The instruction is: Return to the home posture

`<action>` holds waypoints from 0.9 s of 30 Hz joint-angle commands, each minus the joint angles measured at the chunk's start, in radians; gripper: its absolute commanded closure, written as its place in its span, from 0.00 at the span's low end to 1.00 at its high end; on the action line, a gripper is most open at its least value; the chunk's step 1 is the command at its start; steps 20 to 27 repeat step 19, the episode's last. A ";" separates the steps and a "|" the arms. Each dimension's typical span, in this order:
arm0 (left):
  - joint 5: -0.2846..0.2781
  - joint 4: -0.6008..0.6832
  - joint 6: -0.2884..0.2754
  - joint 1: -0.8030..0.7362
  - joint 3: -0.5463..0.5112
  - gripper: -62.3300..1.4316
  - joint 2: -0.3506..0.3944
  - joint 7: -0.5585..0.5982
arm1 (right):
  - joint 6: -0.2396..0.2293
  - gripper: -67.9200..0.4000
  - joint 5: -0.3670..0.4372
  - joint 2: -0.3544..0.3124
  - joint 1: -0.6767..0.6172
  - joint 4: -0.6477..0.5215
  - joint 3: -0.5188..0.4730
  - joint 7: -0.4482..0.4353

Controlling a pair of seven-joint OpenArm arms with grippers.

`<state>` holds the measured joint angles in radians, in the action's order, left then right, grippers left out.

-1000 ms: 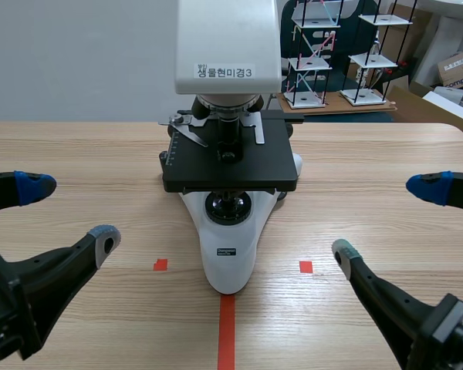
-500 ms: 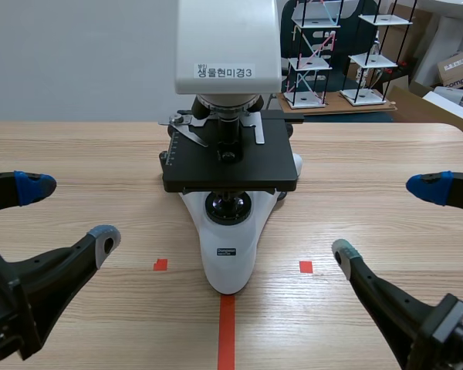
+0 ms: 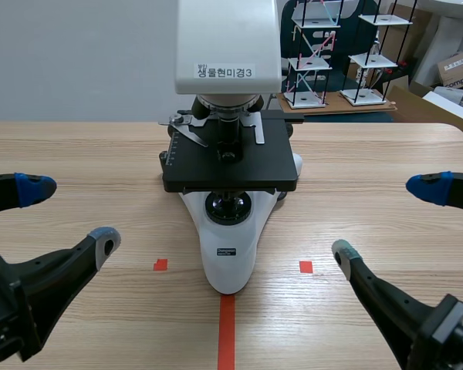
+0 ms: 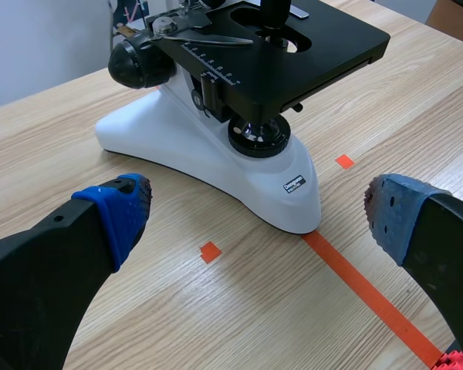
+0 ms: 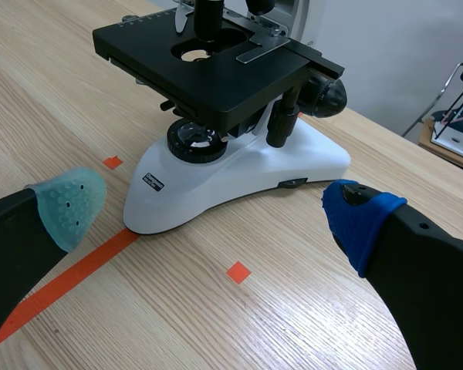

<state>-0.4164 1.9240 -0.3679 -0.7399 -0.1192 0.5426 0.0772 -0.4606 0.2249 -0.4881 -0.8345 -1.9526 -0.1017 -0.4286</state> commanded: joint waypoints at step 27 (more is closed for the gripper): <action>-0.007 0.005 0.000 -0.007 -0.005 0.07 -0.008 0.011 | 0.000 0.09 0.007 -0.005 0.003 -0.002 -0.001 -0.013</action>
